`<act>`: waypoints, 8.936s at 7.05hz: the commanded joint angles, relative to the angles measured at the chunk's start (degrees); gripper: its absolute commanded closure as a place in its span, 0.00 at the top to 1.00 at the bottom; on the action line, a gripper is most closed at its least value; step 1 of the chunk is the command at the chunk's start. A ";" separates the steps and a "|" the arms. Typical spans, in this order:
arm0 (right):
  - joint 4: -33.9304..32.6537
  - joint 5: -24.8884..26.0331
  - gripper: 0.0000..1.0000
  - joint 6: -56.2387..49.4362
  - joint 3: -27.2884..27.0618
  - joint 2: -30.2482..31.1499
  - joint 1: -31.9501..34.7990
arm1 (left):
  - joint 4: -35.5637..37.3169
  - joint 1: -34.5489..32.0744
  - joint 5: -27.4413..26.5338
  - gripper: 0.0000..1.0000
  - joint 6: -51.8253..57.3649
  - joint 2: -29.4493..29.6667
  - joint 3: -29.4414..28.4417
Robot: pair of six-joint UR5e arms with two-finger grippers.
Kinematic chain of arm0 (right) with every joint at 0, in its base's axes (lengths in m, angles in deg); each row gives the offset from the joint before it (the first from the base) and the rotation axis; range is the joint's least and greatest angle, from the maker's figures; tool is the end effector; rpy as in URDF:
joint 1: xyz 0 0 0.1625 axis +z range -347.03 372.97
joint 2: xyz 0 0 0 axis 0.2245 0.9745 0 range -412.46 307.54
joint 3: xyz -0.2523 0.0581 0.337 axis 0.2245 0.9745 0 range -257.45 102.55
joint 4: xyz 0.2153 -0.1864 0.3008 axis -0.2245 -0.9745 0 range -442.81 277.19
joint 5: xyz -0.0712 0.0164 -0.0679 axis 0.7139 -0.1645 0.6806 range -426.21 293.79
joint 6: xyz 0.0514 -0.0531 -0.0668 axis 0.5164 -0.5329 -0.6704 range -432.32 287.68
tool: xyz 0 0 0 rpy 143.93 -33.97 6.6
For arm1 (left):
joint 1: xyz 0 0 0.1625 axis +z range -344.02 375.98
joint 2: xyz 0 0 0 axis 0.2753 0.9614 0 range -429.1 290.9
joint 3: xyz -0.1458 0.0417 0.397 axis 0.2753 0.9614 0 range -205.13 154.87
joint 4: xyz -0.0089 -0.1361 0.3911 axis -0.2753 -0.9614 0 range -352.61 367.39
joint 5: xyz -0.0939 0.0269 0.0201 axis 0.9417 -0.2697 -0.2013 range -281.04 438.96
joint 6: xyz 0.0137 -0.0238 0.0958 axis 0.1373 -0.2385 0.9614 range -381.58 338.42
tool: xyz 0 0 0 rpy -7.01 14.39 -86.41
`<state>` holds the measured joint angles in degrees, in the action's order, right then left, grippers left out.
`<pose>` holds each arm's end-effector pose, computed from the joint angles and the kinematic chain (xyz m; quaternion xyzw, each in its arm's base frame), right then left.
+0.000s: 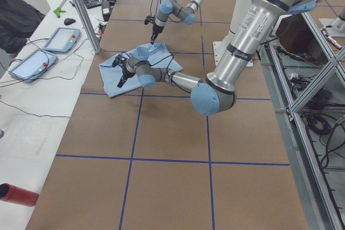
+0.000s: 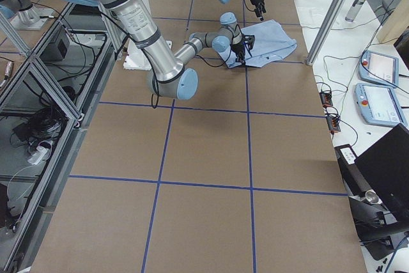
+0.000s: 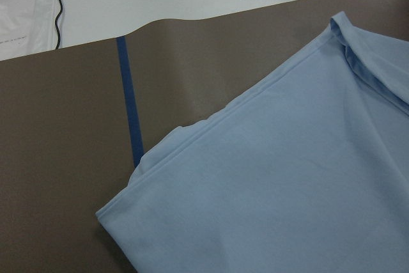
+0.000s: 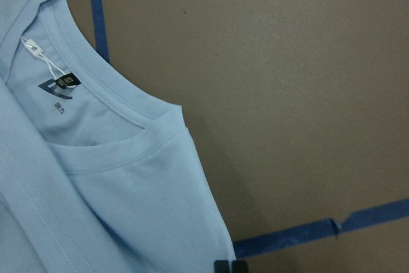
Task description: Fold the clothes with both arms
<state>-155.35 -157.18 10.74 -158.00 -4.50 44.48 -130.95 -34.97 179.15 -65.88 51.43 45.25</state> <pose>-0.5753 -0.5070 0.2544 0.1320 -0.4019 0.1893 0.8861 0.3740 -0.6446 0.4189 0.3164 0.3850 0.0042 0.8670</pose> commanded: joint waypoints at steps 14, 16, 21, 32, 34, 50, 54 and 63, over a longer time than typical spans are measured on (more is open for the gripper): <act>-2.87 23.35 1.00 -7.82 -34.94 29.99 -26.99 | 0.00 0.94 0.00 1.00 -0.35 0.06 0.63; -2.87 26.28 0.56 -8.70 -34.67 30.08 -29.74 | 0.00 1.29 0.00 1.00 -0.35 -0.03 0.63; -2.78 27.42 0.09 -15.03 -34.85 29.82 -28.42 | -0.09 1.29 -0.08 1.00 -0.35 -0.47 0.72; -2.60 26.38 1.00 5.72 -38.62 36.68 -28.42 | 0.00 1.47 0.00 1.00 -0.35 -1.08 1.60; -2.78 21.98 1.00 0.56 -37.14 32.83 -25.53 | -0.09 1.56 0.00 1.00 -0.35 -1.08 1.60; -2.60 23.73 0.00 6.90 -34.94 35.08 -24.29 | -0.09 1.65 -0.08 1.00 -0.35 -2.05 2.57; -2.51 26.63 0.54 18.71 -34.94 35.18 -26.14 | -0.09 2.00 -0.08 1.00 -0.35 -1.96 2.57; -15.50 13.81 1.00 -11.51 -26.59 19.36 -14.28 | -0.09 2.00 -0.08 1.00 -0.35 -1.96 2.66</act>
<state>-166.70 -142.27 1.08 -185.72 16.89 29.46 -131.04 -32.97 179.12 -66.23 49.47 47.92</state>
